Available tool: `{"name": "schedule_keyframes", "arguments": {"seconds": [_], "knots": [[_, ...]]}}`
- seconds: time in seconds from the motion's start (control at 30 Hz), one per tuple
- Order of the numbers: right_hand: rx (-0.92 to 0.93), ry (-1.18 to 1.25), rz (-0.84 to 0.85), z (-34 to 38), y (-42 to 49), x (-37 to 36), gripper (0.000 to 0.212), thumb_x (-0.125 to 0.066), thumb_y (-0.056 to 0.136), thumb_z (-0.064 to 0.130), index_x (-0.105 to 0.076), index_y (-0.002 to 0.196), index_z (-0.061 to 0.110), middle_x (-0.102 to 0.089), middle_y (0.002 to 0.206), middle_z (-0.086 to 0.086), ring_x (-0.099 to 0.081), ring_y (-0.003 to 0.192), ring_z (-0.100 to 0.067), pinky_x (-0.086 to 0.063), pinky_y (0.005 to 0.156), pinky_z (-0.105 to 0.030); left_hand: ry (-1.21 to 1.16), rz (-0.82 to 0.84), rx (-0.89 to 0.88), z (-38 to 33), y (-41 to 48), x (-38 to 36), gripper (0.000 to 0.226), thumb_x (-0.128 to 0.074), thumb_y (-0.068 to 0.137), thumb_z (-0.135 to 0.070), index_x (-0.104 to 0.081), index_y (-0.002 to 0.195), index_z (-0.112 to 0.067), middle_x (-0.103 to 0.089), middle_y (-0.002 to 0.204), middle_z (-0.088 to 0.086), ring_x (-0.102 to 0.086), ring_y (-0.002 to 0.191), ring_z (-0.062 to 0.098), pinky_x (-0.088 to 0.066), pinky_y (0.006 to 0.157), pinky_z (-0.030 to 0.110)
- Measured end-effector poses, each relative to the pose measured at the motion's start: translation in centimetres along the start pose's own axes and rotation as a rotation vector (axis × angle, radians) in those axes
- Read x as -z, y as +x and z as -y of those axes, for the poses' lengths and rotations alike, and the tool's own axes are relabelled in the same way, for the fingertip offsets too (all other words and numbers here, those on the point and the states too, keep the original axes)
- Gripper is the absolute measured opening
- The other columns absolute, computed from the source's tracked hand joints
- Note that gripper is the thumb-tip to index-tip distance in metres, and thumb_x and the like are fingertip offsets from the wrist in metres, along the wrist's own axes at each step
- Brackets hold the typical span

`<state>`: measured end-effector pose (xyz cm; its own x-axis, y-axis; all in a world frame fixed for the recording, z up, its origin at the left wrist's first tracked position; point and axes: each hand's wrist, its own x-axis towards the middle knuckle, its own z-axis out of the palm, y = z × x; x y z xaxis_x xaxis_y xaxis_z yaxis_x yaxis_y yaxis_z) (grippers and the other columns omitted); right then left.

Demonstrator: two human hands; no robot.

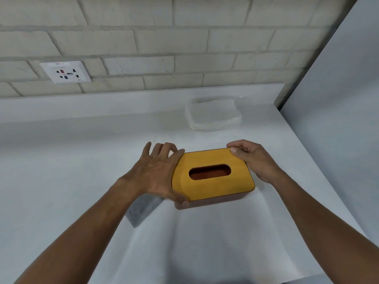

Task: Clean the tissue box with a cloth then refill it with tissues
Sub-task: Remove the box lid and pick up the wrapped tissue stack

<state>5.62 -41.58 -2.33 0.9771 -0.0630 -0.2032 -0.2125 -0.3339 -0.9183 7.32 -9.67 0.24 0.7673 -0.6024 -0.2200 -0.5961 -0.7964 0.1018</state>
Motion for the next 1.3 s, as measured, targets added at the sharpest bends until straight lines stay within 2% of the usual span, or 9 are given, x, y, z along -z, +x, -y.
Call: {"name": "schedule_keyframes", "arguments": {"seconds": [0.17, 0.33, 0.53, 0.6, 0.7, 0.87, 1.0, 1.1, 1.3], "knots": [[0.023, -0.068, -0.039, 0.1, 0.2, -0.8, 0.016, -0.064, 0.096, 0.034, -0.072, 0.11, 0.033, -0.072, 0.107, 0.011, -0.066, 0.103, -0.011, -0.055, 0.095, -0.042, -0.12, -0.045, -0.081, -0.1, -0.5, -1.1, 0.144, -0.061, 0.055, -0.087, 0.012, 0.163, -0.027, -0.016, 0.162, 0.001, -0.021, 0.149, 0.022, -0.014, 0.127, 0.05], [0.04, -0.232, -0.069, 0.7, -0.2, -1.0, 0.02, -0.061, 0.096, 0.038, -0.069, 0.114, 0.032, -0.068, 0.107, 0.016, -0.063, 0.104, -0.009, -0.054, 0.09, -0.036, -0.21, -0.072, -0.103, -0.2, -0.6, -1.5, 0.149, -0.061, 0.054, -0.091, 0.027, 0.159, -0.032, 0.002, 0.172, 0.004, -0.002, 0.158, 0.024, -0.002, 0.129, 0.047], [0.083, -0.699, -0.167, 1.8, -1.5, -1.1, 0.036, -0.061, 0.091, 0.051, -0.06, 0.124, 0.037, -0.063, 0.122, 0.016, -0.061, 0.11, -0.013, -0.051, 0.086, -0.035, -0.411, -0.124, -0.064, 0.3, -1.2, -2.4, 0.163, -0.074, 0.045, -0.093, 0.028, 0.158, -0.036, 0.005, 0.173, 0.002, -0.003, 0.159, 0.021, -0.014, 0.129, 0.048], [0.171, -0.725, -0.209, 2.4, -2.4, -1.4, 0.037, -0.063, 0.091, 0.048, -0.059, 0.125, 0.034, -0.062, 0.126, 0.014, -0.06, 0.111, -0.012, -0.049, 0.085, -0.032, -0.474, -0.144, -0.068, 0.7, -1.3, -3.1, 0.161, -0.078, 0.048, -0.087, 0.025, 0.16, -0.035, -0.012, 0.169, 0.0, -0.019, 0.153, 0.019, -0.026, 0.125, 0.049], [0.355, -0.652, -0.128, 3.6, -3.9, -2.7, 0.03, -0.06, 0.09, 0.047, -0.065, 0.116, 0.034, -0.065, 0.117, 0.017, -0.06, 0.106, -0.007, -0.051, 0.088, -0.032, -0.5, -0.173, -0.088, 0.9, -1.2, -3.7, 0.155, -0.084, 0.054, -0.076, 0.021, 0.161, -0.038, -0.026, 0.16, -0.001, -0.032, 0.142, 0.017, -0.039, 0.115, 0.047], [0.47, -0.839, 0.028, 2.8, -4.9, -5.3, 0.031, -0.061, 0.087, 0.048, -0.065, 0.115, 0.035, -0.062, 0.117, 0.019, -0.053, 0.111, -0.009, -0.048, 0.086, -0.028, -0.555, -0.187, -0.107, 0.2, -1.2, -4.9, 0.162, -0.088, 0.051, -0.077, 0.029, 0.158, -0.039, -0.011, 0.167, -0.006, -0.02, 0.146, 0.008, -0.031, 0.115, 0.037], [0.453, -0.859, -0.023, 3.0, -3.6, -5.3, 0.046, -0.065, 0.085, 0.051, -0.059, 0.128, 0.034, -0.056, 0.132, 0.015, -0.047, 0.12, -0.015, -0.039, 0.097, -0.03, -0.563, -0.242, -0.122, 0.3, -1.1, -5.6, 0.16, -0.088, 0.054, -0.076, 0.027, 0.159, -0.036, -0.013, 0.167, -0.005, -0.023, 0.146, 0.012, -0.034, 0.119, 0.047], [0.431, -0.949, 0.055, 3.7, -2.1, -5.3, 0.062, -0.065, 0.083, 0.058, -0.049, 0.139, 0.037, -0.051, 0.14, 0.014, -0.043, 0.127, -0.015, -0.034, 0.103, -0.032, -0.578, -0.243, -0.128, 0.0, -0.7, -5.4, 0.164, -0.082, 0.047, -0.085, 0.03, 0.157, -0.039, -0.004, 0.171, -0.005, -0.015, 0.155, 0.02, -0.025, 0.124, 0.054], [0.456, -1.079, 0.05, 3.7, -0.6, -6.2, 0.064, -0.064, 0.086, 0.056, -0.044, 0.142, 0.034, -0.049, 0.136, 0.009, -0.047, 0.121, -0.017, -0.043, 0.091, -0.03, -0.673, -0.261, -0.138, -0.3, -0.3, -5.9, 0.161, -0.09, 0.052, -0.074, 0.026, 0.158, -0.042, -0.015, 0.164, -0.004, -0.028, 0.147, 0.014, -0.041, 0.112, 0.041]]}}
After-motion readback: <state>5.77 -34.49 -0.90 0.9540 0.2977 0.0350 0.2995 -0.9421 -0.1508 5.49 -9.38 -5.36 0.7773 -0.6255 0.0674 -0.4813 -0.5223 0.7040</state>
